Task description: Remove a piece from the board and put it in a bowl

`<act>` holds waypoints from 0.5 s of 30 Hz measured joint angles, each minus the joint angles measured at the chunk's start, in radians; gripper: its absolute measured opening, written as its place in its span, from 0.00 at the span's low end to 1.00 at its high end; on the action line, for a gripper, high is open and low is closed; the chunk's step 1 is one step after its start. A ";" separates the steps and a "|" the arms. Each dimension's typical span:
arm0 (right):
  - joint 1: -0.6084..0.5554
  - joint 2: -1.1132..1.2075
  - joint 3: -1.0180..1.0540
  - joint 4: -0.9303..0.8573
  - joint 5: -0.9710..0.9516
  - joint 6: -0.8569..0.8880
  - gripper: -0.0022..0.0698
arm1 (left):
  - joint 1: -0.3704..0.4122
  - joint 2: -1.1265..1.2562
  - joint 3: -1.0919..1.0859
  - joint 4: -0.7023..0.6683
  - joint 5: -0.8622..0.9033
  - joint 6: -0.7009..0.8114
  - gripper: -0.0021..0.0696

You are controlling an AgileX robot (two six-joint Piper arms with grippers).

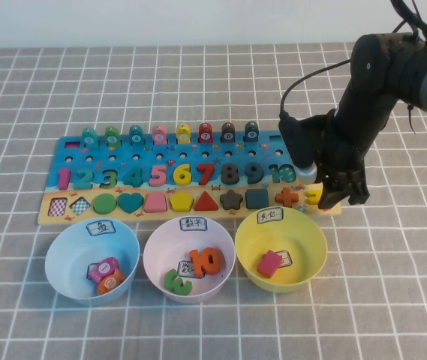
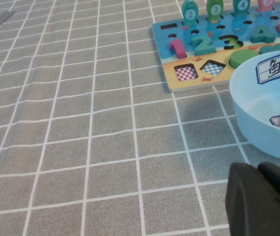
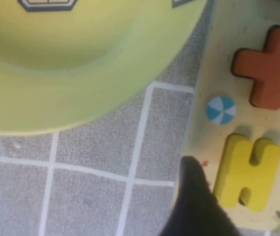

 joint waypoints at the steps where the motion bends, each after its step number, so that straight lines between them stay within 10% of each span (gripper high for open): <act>1: 0.000 0.000 0.000 0.000 0.000 0.001 0.54 | 0.000 0.000 0.000 0.000 0.000 0.000 0.03; 15: 0.000 0.029 0.000 0.000 0.001 0.002 0.54 | 0.000 0.000 0.000 0.000 0.000 0.000 0.03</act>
